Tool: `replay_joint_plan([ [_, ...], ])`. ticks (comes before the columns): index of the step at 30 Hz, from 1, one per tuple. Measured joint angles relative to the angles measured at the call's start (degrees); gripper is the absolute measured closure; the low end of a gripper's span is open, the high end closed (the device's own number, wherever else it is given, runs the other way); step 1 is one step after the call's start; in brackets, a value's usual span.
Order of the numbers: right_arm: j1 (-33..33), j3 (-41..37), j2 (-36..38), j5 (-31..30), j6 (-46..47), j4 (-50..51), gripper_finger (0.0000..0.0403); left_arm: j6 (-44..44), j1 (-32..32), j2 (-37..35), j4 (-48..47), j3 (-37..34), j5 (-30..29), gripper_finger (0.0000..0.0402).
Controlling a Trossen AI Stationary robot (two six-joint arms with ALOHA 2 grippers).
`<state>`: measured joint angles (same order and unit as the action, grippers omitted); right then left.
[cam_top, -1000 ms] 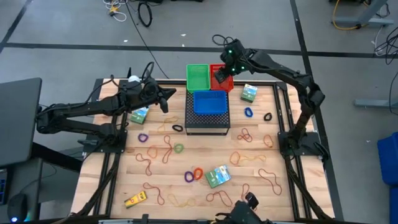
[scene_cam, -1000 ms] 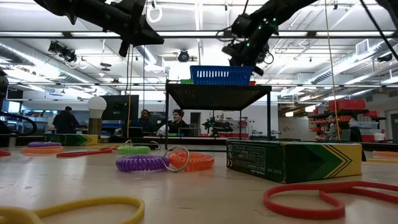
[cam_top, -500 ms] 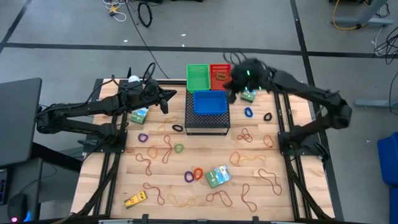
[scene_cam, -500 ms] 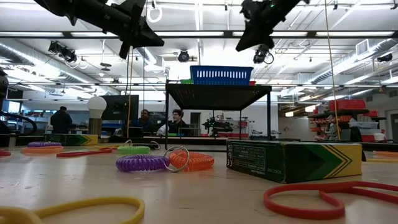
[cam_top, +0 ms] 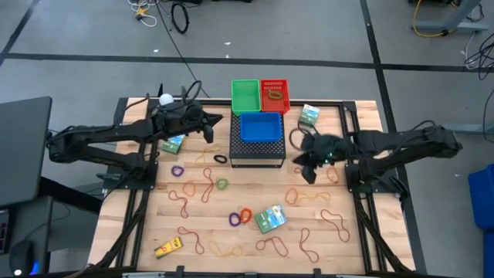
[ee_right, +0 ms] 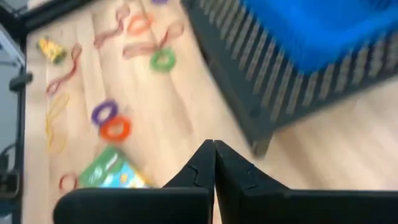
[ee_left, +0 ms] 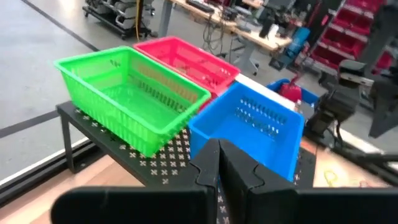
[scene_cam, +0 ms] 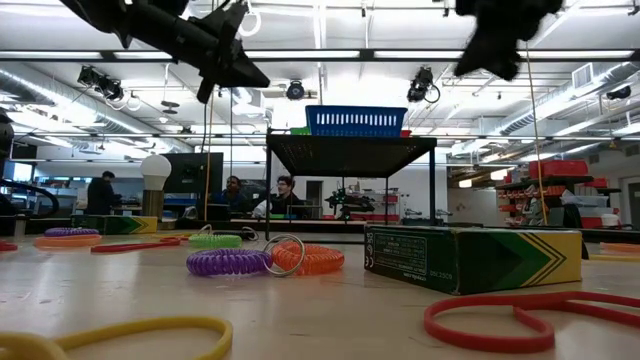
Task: Pick & Place Office Desk Supplies
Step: Put the red rubber band into the blue bin on the shelf
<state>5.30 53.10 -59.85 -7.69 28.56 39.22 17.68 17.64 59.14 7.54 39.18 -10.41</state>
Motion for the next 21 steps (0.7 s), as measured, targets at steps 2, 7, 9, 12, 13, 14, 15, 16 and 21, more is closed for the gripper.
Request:
replay_joint_plan([
  [2,2.26,-1.96,-0.04,-0.17,2.52,0.74,0.0399,-1.54,-0.9,0.93,0.56,0.0,0.15,0.0388],
  [7,6.28,-5.02,-0.17,-0.07,4.23,0.41,0.0392,1.6,-2.15,2.28,-0.47,0.0,1.09,0.0388],
  [9,6.84,-5.3,-0.18,-0.17,4.84,0.47,0.0391,2.97,-2.25,2.77,-0.62,0.0,2.07,0.0388],
  [12,6.89,-5.45,-0.15,-0.22,5.08,0.43,0.039,1.54,-3.82,2.75,-1.18,0.0,2.19,0.0393],
  [13,6.89,-5.47,-0.15,-0.22,5.02,0.4,0.039,0.32,-4.66,2.46,-1.9,0.0,2.31,0.0395],
  [14,6.89,-5.47,-0.15,-0.3,4.74,0.39,0.039,-0.45,-5.44,1.9,-3.28,0.0,2.47,0.0396],
  [15,6.89,-5.47,-0.15,-0.8,4.18,0.41,0.039,-0.76,-6.11,1.18,-5.03,0.0,2.58,0.0396],
  [16,6.89,-5.47,-0.15,-1.51,3.69,0.41,0.039,-0.82,-6.65,0.38,-6.64,0.0,2.58,0.0396],
  [21,6.89,-5.47,-0.15,-3.98,1.15,0.35,0.039,-0.46,-9.66,-3.96,-18.5,0.0,1.29,0.0397],
])
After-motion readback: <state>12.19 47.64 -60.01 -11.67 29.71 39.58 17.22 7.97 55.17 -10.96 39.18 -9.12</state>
